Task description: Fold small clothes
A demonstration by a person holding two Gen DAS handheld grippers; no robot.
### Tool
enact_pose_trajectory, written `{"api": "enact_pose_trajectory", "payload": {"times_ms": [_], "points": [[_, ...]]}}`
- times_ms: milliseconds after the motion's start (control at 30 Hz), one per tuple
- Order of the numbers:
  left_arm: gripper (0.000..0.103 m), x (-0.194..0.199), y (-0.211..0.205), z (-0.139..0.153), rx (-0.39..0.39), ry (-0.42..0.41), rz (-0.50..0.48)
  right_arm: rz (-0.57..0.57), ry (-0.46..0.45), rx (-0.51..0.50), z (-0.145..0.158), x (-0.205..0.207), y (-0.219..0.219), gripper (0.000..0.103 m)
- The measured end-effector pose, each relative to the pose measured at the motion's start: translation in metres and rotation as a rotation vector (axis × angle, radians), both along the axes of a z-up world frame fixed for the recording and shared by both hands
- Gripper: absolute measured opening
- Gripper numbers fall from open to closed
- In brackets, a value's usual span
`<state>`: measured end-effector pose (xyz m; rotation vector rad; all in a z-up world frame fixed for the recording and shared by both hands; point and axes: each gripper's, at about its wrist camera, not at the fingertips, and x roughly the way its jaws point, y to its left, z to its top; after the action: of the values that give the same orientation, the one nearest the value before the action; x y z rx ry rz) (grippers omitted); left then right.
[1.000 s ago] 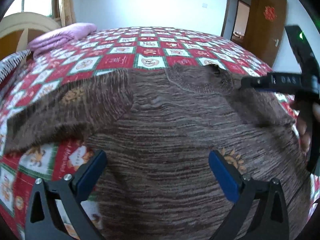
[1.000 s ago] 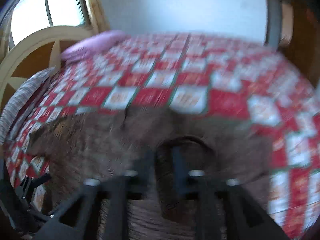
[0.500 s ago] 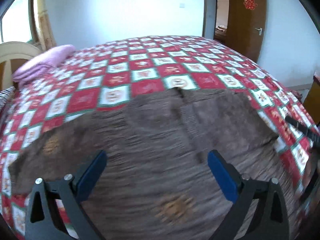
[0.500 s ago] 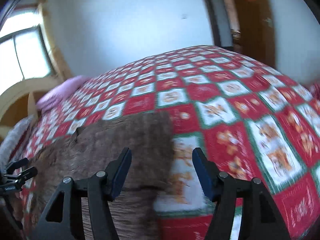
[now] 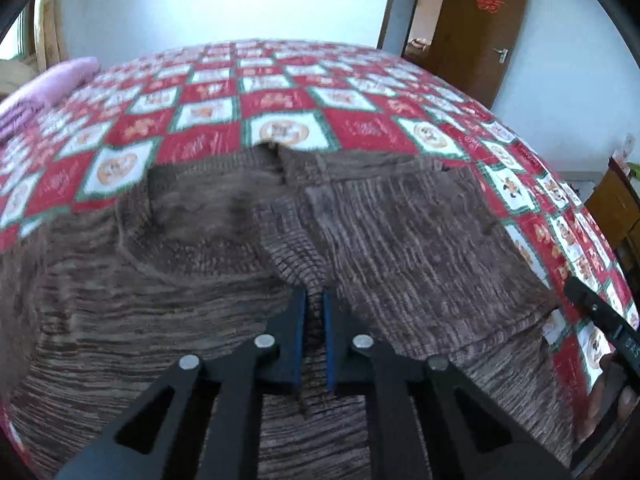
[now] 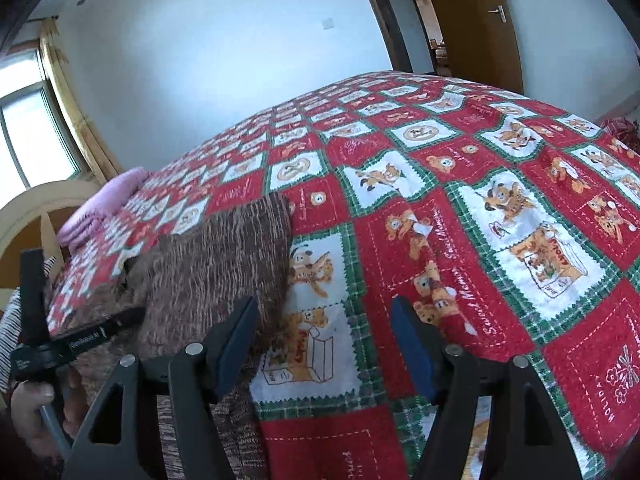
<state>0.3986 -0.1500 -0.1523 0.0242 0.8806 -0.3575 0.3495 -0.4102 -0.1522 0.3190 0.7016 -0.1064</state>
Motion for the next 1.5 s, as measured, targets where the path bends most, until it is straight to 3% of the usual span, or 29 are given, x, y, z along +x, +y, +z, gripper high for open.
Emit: {"api": "enact_pose_trajectory", "payload": {"times_ms": [167, 367, 467, 500, 533, 667, 733, 867, 1000, 1167, 1233, 1267, 1300, 1367, 1400, 1500], "points": [[0.008, -0.009, 0.007, 0.015, 0.05, -0.053, 0.015, -0.014, 0.011, 0.009, -0.004, -0.001, -0.003, 0.071], [0.008, -0.004, 0.013, 0.008, 0.104, -0.063, 0.003, -0.003, 0.029, 0.011, -0.008, 0.003, -0.002, 0.072], [0.022, -0.003, 0.013, 0.005, 0.173, -0.078, 0.042, 0.017, 0.033, -0.001, -0.007, 0.004, 0.002, 0.072], [0.035, -0.003, 0.016, 0.005, 0.195, -0.076, 0.07, 0.033, 0.028, -0.007, -0.005, 0.004, 0.005, 0.072], [0.049, -0.002, 0.023, 0.008, 0.191, -0.063, 0.09, 0.054, 0.023, -0.013, -0.002, 0.004, 0.008, 0.072], [0.061, -0.02, 0.059, 0.029, 0.13, -0.098, 0.116, 0.191, 0.003, -0.023, 0.023, 0.005, 0.041, 0.072], [0.075, -0.031, 0.079, 0.036, 0.139, -0.118, 0.145, 0.284, 0.014, -0.057, 0.033, 0.01, 0.067, 0.072], [0.078, -0.048, 0.118, 0.037, 0.156, -0.14, 0.231, 0.431, 0.074, -0.135, 0.048, 0.041, 0.132, 0.072], [0.094, -0.06, 0.143, 0.026, 0.238, -0.139, 0.286, 0.487, 0.105, -0.29, 0.048, 0.078, 0.197, 0.072], [0.097, -0.071, 0.17, 0.008, 0.22, -0.139, 0.304, 0.497, 0.185, -0.358, 0.014, 0.132, 0.251, 0.072], [0.097, -0.066, 0.179, -0.005, 0.181, -0.071, 0.298, 0.487, 0.262, -0.398, -0.01, 0.151, 0.261, 0.072], [0.097, -0.063, 0.183, -0.008, 0.147, -0.036, 0.291, 0.474, 0.294, -0.415, -0.018, 0.158, 0.262, 0.062], [0.097, -0.06, 0.185, -0.01, 0.124, -0.019, 0.29, 0.46, 0.304, -0.42, -0.025, 0.161, 0.26, 0.036], [0.098, -0.057, 0.193, -0.014, 0.063, 0.015, 0.292, 0.435, 0.232, -0.365, -0.015, 0.157, 0.248, 0.029], [0.098, -0.058, 0.193, -0.016, 0.047, 0.024, 0.29, 0.428, 0.171, -0.278, -0.003, 0.151, 0.236, 0.027], [0.101, -0.06, 0.194, -0.019, 0.014, 0.034, 0.282, 0.431, 0.036, -0.156, 0.014, 0.136, 0.22, 0.028]]}}
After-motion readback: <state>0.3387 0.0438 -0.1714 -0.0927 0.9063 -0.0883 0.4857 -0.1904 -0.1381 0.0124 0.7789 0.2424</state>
